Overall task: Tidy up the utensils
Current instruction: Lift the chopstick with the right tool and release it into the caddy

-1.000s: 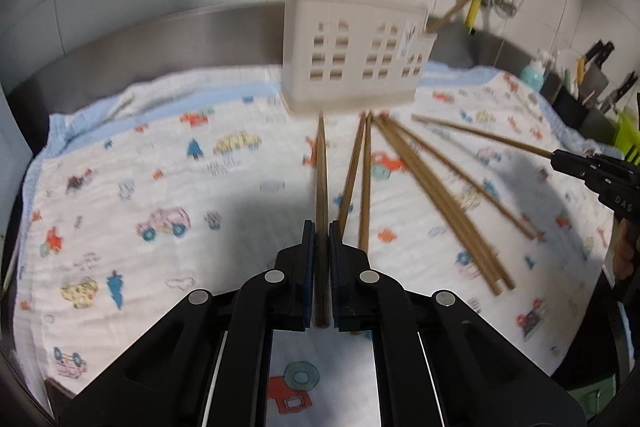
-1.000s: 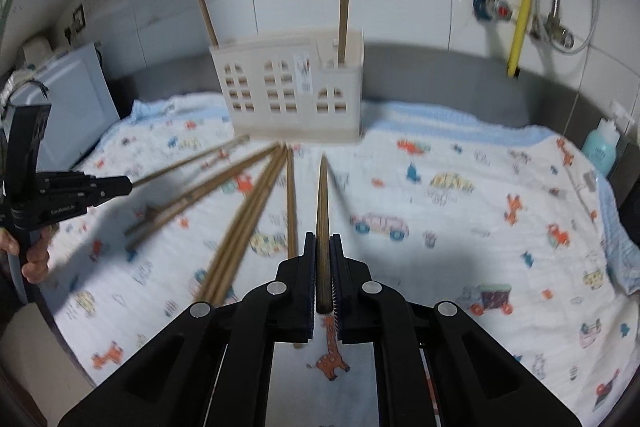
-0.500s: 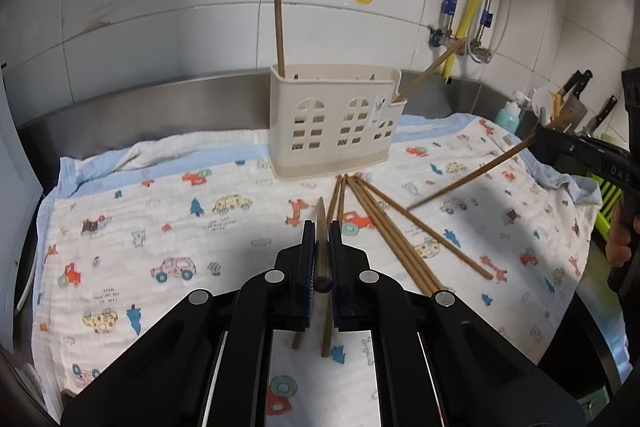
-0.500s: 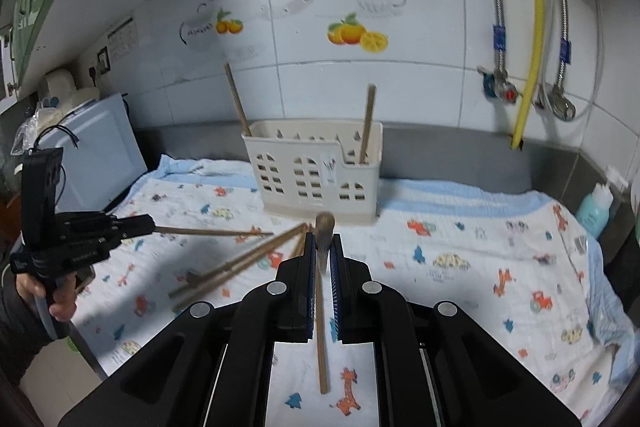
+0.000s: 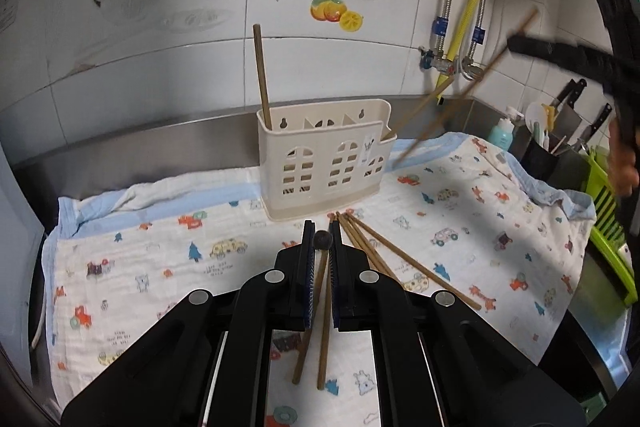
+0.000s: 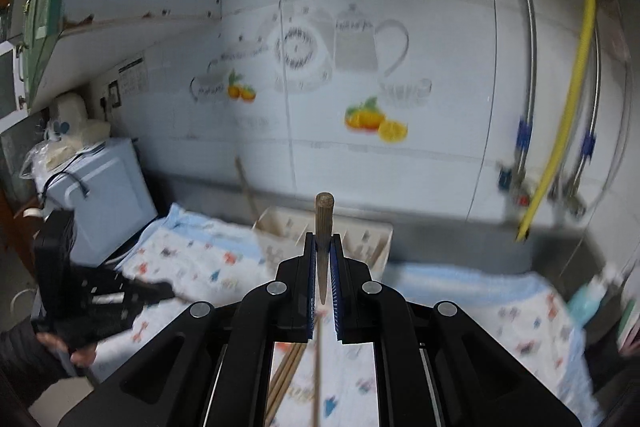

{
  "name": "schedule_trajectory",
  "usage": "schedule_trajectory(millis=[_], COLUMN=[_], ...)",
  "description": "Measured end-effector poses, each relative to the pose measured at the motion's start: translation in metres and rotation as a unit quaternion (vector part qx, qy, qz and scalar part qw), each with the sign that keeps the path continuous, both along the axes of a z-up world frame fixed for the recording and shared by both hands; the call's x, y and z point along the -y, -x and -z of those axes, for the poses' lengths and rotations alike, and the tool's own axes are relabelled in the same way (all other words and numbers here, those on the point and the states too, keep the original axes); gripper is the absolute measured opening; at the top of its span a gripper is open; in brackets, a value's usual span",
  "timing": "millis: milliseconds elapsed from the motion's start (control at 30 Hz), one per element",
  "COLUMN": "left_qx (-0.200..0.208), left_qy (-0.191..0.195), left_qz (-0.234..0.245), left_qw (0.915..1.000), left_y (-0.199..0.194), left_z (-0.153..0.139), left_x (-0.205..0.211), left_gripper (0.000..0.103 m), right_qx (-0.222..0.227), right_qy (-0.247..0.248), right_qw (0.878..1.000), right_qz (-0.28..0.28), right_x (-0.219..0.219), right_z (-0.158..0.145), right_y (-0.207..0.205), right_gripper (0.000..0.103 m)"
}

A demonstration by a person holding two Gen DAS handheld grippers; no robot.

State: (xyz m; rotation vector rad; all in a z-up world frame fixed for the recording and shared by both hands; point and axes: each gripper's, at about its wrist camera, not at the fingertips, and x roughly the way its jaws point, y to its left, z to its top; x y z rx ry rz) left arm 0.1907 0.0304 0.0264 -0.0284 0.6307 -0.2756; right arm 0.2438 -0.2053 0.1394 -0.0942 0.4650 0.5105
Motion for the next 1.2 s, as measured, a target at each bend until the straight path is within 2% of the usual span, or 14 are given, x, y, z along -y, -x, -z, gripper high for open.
schedule_trajectory(millis=[167,333,433,633,800,967,1067,1200], left_qx=[0.009,0.022,0.037,0.071,0.106,0.149,0.166,0.176], left_qy=[-0.005,-0.008,-0.01,-0.011,-0.018,-0.018,-0.017,-0.021], left_qz=[0.004,0.009,0.012,0.019,0.019,0.007,-0.006,-0.023], left_qw=[0.9999,0.9997,0.9992,0.9972,0.994,0.9887,0.9859,0.984], left_y=[-0.009,-0.017,-0.019,-0.023,-0.029,-0.044,-0.057,-0.082], left_z=[-0.013,-0.031,-0.047,-0.083,-0.114,-0.15,-0.163,-0.168], left_x=[0.003,0.007,0.008,0.017,0.027,0.034,0.036,0.038], left_gripper=[0.006,0.005,0.005,0.005,0.005,0.005,0.005,0.005], right_qx=[0.014,-0.012,-0.013,-0.043,-0.056,-0.054,-0.052,-0.041], right_qy=[0.017,0.025,0.03,0.032,0.038,0.036,0.033,0.031], right_qw=[1.0,0.999,0.999,0.998,0.997,0.997,0.997,0.998], right_qz=[0.021,0.035,0.039,0.042,0.044,0.043,0.041,0.039], right_x=[-0.01,-0.019,-0.023,-0.026,-0.026,-0.024,-0.022,-0.018], right_z=[-0.016,0.001,0.011,0.031,0.045,0.047,0.045,0.042], right_y=[-0.032,-0.067,-0.079,-0.099,-0.105,-0.106,-0.105,-0.098], right_gripper=[0.007,0.007,0.007,0.007,0.007,0.008,0.008,0.016])
